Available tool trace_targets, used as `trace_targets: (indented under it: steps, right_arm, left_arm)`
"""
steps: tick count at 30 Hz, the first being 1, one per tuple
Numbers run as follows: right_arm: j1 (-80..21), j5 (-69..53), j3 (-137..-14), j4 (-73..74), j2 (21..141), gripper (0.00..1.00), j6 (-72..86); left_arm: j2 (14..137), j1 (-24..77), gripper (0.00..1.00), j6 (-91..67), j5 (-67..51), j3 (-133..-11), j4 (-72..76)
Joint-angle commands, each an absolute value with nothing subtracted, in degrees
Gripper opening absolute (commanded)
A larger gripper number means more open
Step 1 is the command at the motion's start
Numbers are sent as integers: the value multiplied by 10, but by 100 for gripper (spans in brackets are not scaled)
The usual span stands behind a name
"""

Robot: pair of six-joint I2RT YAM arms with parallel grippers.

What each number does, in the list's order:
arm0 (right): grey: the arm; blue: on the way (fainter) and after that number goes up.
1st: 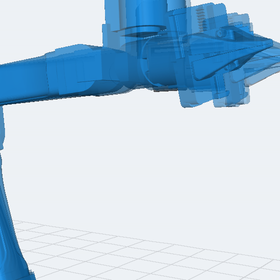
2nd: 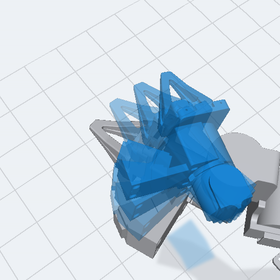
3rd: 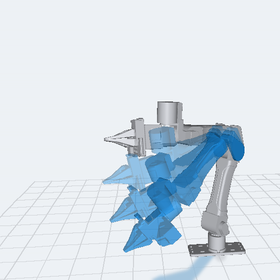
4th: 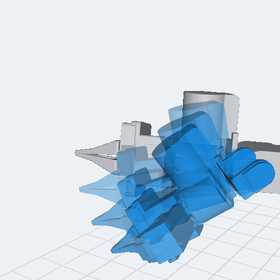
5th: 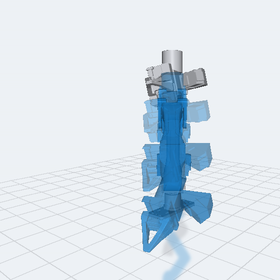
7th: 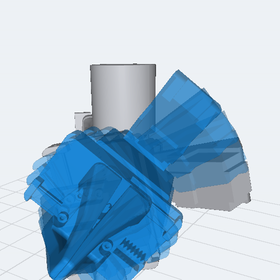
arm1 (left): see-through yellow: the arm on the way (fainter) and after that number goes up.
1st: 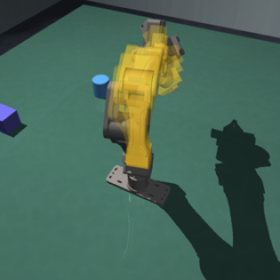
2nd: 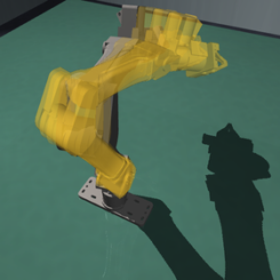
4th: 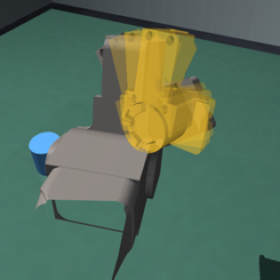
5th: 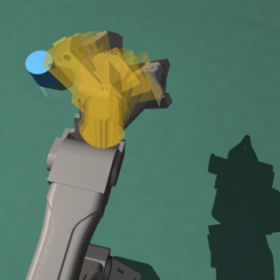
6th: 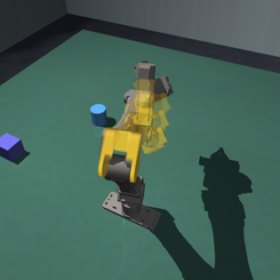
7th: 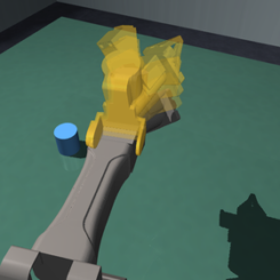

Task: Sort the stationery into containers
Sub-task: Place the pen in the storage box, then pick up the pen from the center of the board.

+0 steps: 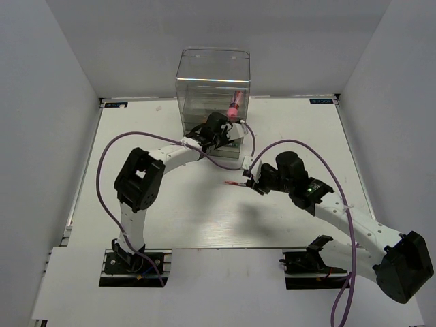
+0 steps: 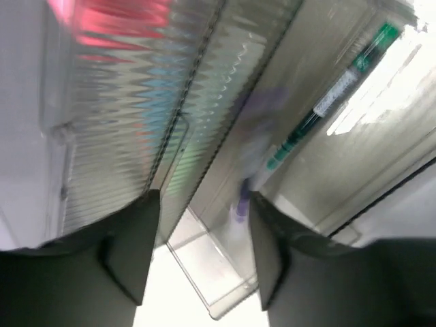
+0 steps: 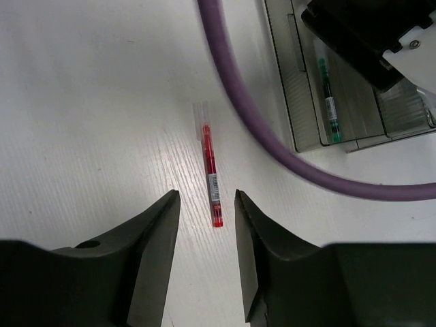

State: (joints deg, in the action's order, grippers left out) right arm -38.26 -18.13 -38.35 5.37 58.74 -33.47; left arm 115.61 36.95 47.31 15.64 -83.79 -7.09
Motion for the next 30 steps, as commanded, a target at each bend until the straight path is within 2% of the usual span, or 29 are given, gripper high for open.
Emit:
trace_targets:
  steps: [1, 4, 5, 10, 11, 14, 17, 21, 23, 25, 30]
  right_arm:
    - [-381, -180, -380, 27, 581, 44, -331]
    - [-381, -179, -380, 27, 581, 46, -332]
    - [-381, -179, -379, 29, 581, 46, -331]
    - [-381, -180, -376, 38, 583, 46, -337]
    - [-381, -180, -374, 38, 583, 46, -338]
    - [-381, -182, -374, 43, 597, 44, -338]
    - [-384, -180, -388, 54, 636, 43, -340]
    - [-388, -181, -426, 67, 725, 43, -338]
    - [-389, -164, -463, 76, 757, 46, -339]
    - [-388, -150, -482, 67, 816, 56, -341]
    - [-387, -110, -541, 69, 907, 59, -352]
  left_arm:
    - [1103, 373, 67, 463, 179, -830, -16]
    - [1078, 378, 74, 433, 173, -823, -16]
    - [1070, 378, 82, 425, 173, -816, -16]
    - [1010, 378, 90, 351, 168, -792, -22]
    - [984, 378, 90, 306, 168, -785, -36]
    - [940, 378, 99, 172, 174, -773, -79]
    - [883, 367, 99, 44, 135, -760, -158]
    - [791, 367, 99, -31, 79, -649, -154]
    - [748, 367, 99, -44, 70, -599, -130]
    - [694, 367, 99, -63, 88, -547, -107]
    - [632, 367, 99, -56, 120, -497, -88]
